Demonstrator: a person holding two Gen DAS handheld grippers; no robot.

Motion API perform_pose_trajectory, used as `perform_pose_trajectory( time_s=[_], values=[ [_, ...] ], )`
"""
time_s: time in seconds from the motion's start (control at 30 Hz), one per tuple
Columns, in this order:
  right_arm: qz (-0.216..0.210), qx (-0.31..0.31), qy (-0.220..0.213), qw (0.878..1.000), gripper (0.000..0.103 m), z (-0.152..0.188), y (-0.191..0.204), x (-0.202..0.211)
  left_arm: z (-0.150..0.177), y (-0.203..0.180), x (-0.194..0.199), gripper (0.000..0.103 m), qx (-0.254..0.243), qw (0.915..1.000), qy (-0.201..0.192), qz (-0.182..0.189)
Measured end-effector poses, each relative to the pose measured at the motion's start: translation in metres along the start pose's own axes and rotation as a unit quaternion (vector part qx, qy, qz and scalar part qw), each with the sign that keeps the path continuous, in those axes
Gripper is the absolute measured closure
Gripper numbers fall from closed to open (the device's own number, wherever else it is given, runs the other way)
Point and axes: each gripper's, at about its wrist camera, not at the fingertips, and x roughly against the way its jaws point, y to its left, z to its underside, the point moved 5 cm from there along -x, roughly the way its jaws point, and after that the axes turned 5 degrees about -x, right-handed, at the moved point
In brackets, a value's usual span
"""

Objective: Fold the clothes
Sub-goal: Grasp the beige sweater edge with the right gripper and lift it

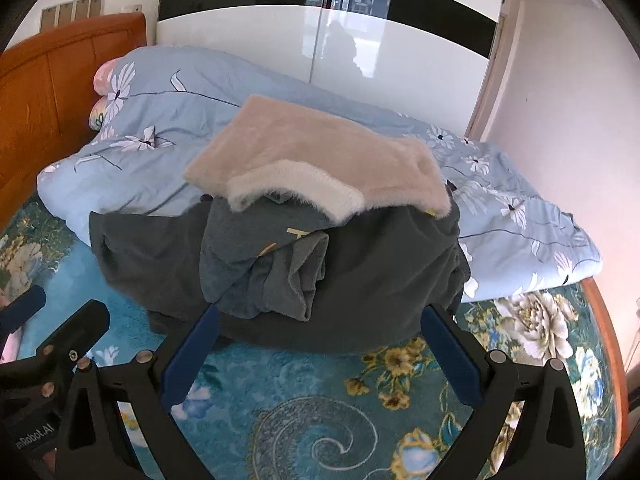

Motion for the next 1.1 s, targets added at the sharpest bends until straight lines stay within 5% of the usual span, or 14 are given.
perform_pose_trajectory(
  time_s=[0.2,0.43,0.73,0.9,0.93,0.97,1.1],
  values=[
    [0.032,0.032,-0.01,0.999,0.002,-0.011,-0.01,-0.026,0.003,0.005,-0.012,0.0,-0.008,0.9998,0.01,0.014],
    [0.072,0.072,-0.021,0.995,0.003,-0.025,-0.023,-0.056,0.028,0.036,-0.002,0.0,-0.042,0.9989,0.01,-0.018],
    [0.106,0.198,-0.061,0.973,0.003,-0.066,0.02,-0.113,0.046,0.069,-0.004,0.0,0.029,0.9984,0.035,-0.034],
    [0.118,0.178,-0.093,0.973,0.029,-0.096,0.028,-0.121,0.051,0.091,0.006,0.0,0.061,0.9971,0.029,-0.032],
    [0.119,0.171,-0.096,0.973,0.04,-0.103,0.029,-0.122,0.051,0.096,0.008,0.001,0.068,0.9968,0.028,-0.032],
    [0.115,0.165,-0.086,0.976,0.069,-0.11,0.028,-0.123,0.052,0.1,0.01,0.001,0.074,0.9964,0.027,-0.032],
    [0.096,0.124,-0.072,0.985,0.086,-0.135,0.023,-0.105,0.052,0.112,0.02,0.001,0.086,0.9957,0.022,-0.024]
  ],
)
